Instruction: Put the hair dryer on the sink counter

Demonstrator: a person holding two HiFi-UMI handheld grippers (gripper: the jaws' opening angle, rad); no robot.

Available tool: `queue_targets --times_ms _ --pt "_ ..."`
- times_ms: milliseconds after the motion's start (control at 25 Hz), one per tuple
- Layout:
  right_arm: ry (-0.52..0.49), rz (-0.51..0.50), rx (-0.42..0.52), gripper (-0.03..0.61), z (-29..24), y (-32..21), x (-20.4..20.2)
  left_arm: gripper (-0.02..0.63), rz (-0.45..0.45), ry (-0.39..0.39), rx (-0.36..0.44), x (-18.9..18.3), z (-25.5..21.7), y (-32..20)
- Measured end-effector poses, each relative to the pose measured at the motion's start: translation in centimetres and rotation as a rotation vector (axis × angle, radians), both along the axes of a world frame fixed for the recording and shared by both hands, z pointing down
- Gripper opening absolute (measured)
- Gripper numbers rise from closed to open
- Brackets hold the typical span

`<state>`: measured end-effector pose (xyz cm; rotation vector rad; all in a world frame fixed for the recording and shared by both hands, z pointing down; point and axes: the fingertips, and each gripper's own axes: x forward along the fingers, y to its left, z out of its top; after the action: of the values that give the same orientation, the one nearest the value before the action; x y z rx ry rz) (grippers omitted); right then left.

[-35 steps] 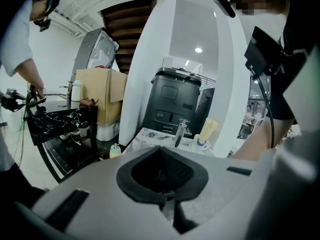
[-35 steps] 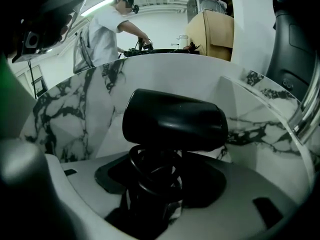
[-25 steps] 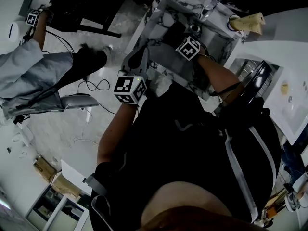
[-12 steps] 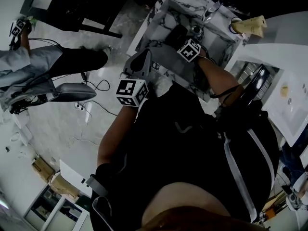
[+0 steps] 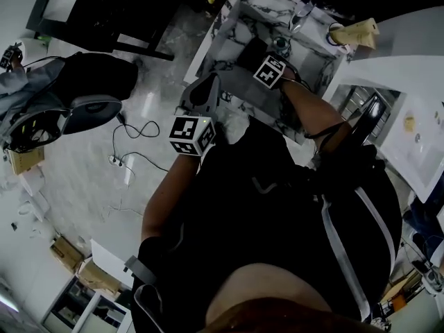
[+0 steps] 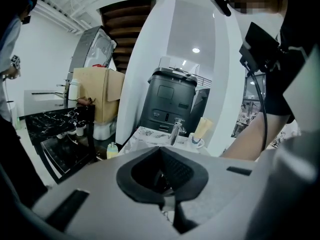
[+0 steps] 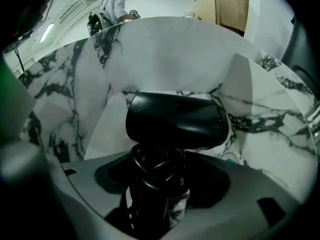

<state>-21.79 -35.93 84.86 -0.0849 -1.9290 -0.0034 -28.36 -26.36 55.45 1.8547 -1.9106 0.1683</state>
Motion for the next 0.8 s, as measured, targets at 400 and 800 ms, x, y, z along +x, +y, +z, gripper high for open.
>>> queue_targets --times_ms 400,800 --pt "-0.053 0.052 0.047 0.291 -3.7 -0.5 0.3 0.005 0.076 0.009 0.054 -0.3 -2.1 0.2" --pt "-0.142 0.19 0.171 0.291 -10.5 -1.1 1.0 0.005 0.148 0.021 0.147 -0.7 -4.7 0.3"
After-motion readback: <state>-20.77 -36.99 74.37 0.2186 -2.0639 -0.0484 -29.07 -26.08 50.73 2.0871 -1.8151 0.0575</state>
